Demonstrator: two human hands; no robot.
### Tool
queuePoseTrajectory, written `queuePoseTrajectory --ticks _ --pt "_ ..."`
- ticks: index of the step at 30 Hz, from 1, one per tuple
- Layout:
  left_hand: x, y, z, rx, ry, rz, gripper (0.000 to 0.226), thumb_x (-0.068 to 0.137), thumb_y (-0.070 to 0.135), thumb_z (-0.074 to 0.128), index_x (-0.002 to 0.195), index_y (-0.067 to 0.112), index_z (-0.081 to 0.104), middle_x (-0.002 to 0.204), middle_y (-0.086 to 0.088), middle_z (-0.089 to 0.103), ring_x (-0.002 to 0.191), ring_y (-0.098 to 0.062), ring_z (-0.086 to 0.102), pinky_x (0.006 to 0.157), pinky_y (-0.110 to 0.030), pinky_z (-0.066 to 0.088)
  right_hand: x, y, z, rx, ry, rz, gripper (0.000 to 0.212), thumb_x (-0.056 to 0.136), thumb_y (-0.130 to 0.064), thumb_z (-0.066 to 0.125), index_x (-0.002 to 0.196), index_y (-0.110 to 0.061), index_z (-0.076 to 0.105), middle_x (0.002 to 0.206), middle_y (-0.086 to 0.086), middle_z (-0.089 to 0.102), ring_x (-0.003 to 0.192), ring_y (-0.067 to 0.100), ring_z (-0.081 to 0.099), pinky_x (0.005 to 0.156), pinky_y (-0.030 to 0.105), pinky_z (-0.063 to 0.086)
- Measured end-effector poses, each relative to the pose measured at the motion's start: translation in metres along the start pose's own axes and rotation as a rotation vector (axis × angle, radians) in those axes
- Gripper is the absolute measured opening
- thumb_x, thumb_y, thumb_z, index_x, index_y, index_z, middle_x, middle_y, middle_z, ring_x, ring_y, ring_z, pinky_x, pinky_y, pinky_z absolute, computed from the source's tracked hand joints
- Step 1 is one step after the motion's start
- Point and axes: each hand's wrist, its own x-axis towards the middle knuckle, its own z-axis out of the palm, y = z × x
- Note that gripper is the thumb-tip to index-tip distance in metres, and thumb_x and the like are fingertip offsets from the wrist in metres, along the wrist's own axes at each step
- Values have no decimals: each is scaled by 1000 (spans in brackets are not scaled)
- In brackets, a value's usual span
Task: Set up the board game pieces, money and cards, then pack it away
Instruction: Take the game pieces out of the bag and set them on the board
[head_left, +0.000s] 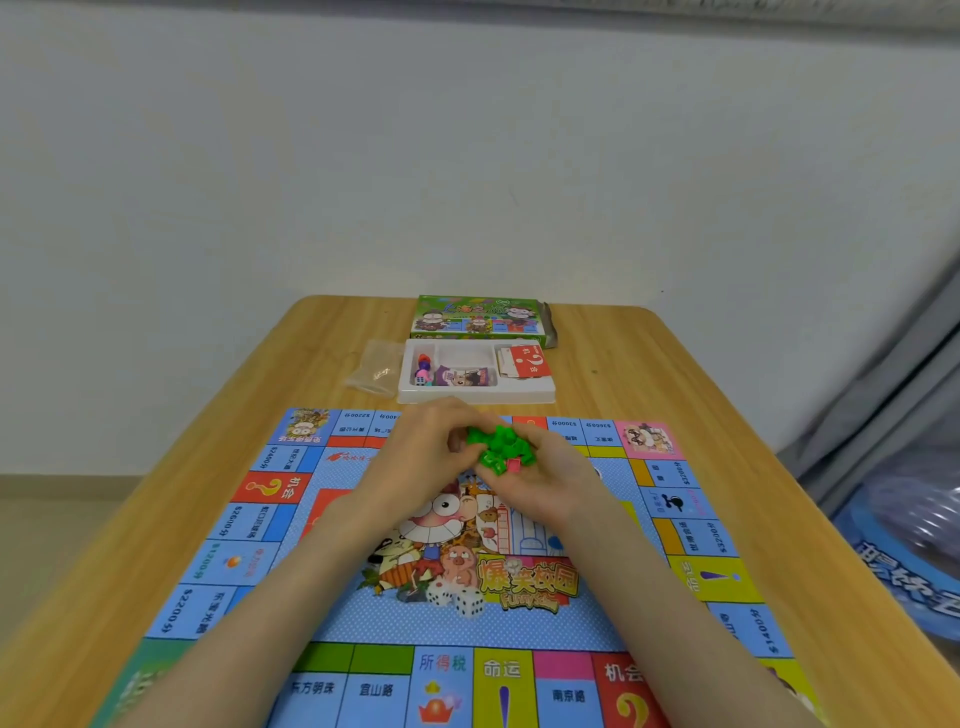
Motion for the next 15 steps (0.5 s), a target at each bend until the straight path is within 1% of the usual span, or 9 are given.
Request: queuePoseTrajectory --ticks 1,3,6,8,10,12,14,15 --pt "0 0 0 1 -10 -5 28 82 2 68 106 13 72 85 9 58 62 0 48 63 -4 37 -1 0 0 -3 -2 1 31 99 -10 39 122 6 52 104 23 58 94 29 55 100 31 39" --pt "1 -1 0 18 -30 -12 32 84 4 67 113 16 69 84 10 55 63 -1 47 64 -6 36 -2 1 1 -14 -2 -1 28 97 -9 40 117 6 54 103 22 59 92 29 56 87 30 43" --pt "0 -1 0 35 -41 -10 34 85 7 67 118 16 67 95 -1 65 70 -4 50 67 -7 36 -2 2 1 -7 -19 9 27 96 -8 41 114 6 55 103 21 58 94 27 54 76 28 43" --pt "-1 0 1 34 -40 0 35 86 8 67 119 16 67 102 -4 69 77 -8 52 69 -9 36 -3 2 2 5 -32 15 23 96 -7 41 107 6 57 98 20 59 89 25 53 71 26 40" --pt "-1 1 3 31 -35 9 36 86 9 68 120 17 66 101 -3 70 73 -6 49 66 -5 35 -5 2 3 -8 -31 15 21 96 -7 42 97 6 58 91 19 59 82 25 54 69 25 38" --pt "-2 2 5 27 -27 7 36 85 11 68 120 17 66 99 -4 70 70 -4 47 64 -3 34 -5 2 3 -29 -30 21 22 96 -7 42 94 6 59 91 19 60 83 25 55 69 25 39" --pt "-2 3 5 -2 0 -24 34 85 11 69 118 16 67 99 -2 70 70 -1 47 65 -1 35 -4 1 2 -17 -38 30 24 97 -8 40 98 7 59 94 21 60 90 27 56 68 25 39" --pt "-2 2 5 -33 19 -48 32 84 11 69 116 15 69 96 2 69 68 2 48 66 0 35 -3 1 2 -4 -44 34 25 97 -8 39 104 8 57 100 21 60 99 28 56 68 25 39"
